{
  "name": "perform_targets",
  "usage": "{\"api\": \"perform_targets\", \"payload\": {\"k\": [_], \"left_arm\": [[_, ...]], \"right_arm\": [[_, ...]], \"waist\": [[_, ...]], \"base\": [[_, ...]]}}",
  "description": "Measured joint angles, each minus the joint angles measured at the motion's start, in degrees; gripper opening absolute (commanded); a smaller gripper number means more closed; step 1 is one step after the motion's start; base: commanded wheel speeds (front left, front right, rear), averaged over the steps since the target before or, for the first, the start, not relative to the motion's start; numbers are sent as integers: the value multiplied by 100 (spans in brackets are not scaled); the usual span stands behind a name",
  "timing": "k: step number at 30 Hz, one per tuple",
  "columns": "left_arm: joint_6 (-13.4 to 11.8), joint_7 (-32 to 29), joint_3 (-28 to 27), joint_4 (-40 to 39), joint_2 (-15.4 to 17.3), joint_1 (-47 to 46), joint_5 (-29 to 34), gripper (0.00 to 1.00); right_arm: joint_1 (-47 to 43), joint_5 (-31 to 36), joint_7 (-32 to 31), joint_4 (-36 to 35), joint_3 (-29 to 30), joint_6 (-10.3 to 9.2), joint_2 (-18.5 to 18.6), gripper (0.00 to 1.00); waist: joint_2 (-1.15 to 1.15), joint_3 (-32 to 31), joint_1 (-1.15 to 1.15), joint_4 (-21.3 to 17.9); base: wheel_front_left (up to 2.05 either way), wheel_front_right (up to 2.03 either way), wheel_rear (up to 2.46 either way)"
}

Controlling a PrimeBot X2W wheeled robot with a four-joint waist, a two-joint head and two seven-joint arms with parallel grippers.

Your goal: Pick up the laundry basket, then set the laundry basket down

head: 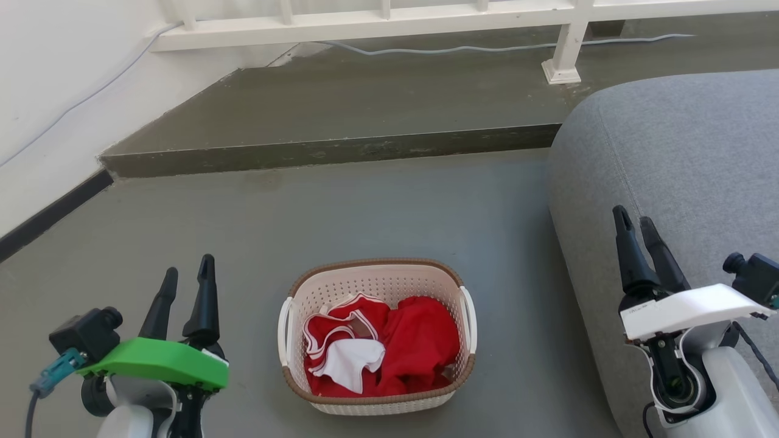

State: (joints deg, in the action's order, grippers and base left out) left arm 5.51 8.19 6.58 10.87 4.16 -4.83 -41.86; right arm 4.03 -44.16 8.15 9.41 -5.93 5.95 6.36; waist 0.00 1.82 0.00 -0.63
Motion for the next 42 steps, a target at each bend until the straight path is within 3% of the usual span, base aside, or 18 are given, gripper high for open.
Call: {"api": "perform_targets", "payload": {"k": [30,42], "left_arm": [[30,620,198,-245,-104,-111,2253,100],[76,624,144,-249,-123,-116,2298,100]], "right_arm": [[98,2302,610,-164,-192,3,-76,100],[143,2369,628,-148,-111,9,-100,100]], "waist": [[0,51,0,-56],[0,72,0,-42]], "base": [[0,0,0],[0,0,0]]}}
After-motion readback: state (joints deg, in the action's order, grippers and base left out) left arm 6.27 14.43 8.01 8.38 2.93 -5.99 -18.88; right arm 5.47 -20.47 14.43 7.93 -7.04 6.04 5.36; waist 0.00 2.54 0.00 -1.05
